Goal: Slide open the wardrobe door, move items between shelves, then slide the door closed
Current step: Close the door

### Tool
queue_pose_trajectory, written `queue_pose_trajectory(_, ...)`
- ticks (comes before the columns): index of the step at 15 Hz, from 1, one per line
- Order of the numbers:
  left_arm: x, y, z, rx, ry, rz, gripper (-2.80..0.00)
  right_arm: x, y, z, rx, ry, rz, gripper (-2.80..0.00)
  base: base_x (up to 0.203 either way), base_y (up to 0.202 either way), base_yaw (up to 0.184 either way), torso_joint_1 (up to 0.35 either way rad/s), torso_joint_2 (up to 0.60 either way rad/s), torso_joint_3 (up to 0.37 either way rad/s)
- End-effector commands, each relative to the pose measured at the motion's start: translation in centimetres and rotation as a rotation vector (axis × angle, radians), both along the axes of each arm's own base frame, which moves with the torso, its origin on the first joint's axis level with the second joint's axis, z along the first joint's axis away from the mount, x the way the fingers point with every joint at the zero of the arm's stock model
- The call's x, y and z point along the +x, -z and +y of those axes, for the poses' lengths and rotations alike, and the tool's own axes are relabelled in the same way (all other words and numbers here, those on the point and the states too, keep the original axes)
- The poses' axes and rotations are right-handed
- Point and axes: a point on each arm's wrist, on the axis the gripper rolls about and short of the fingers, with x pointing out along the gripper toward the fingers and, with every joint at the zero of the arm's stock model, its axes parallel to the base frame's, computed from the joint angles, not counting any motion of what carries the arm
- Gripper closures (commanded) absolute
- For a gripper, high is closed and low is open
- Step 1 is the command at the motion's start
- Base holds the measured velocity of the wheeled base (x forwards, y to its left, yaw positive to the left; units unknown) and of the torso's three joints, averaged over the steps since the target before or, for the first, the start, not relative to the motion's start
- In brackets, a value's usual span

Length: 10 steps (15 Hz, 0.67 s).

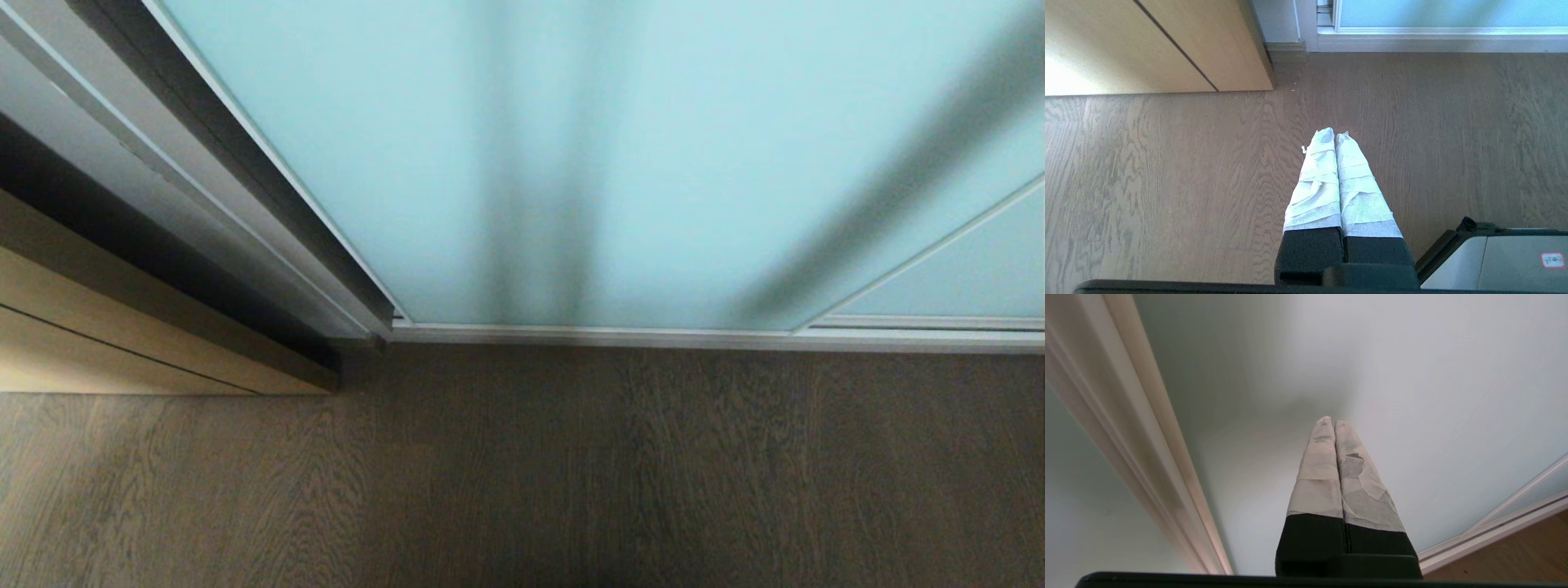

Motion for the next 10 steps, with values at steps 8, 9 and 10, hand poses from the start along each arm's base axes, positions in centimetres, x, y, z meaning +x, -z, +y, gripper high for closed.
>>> queue_pose_trajectory(8,0.0,0.0,0.0,0.001,0.000,0.002,0.00,-6.7,0.2,7.2,-0.099,-0.090,-0.013,0.00,0.000,0.000,0.000,0.000,0.00,0.000)
queue_pose_trajectory(9,0.0,0.0,0.0,0.001,0.000,0.003,0.00,-8.0,0.3,8.5,-0.117,-0.091,-0.027,0.00,0.000,0.000,0.000,0.000,0.00,0.000)
queue_pose_trajectory(10,0.0,0.0,0.0,0.001,-0.001,0.003,0.00,-9.2,0.7,9.8,-0.137,-0.087,-0.033,0.00,0.000,0.000,0.000,0.000,0.00,0.000)
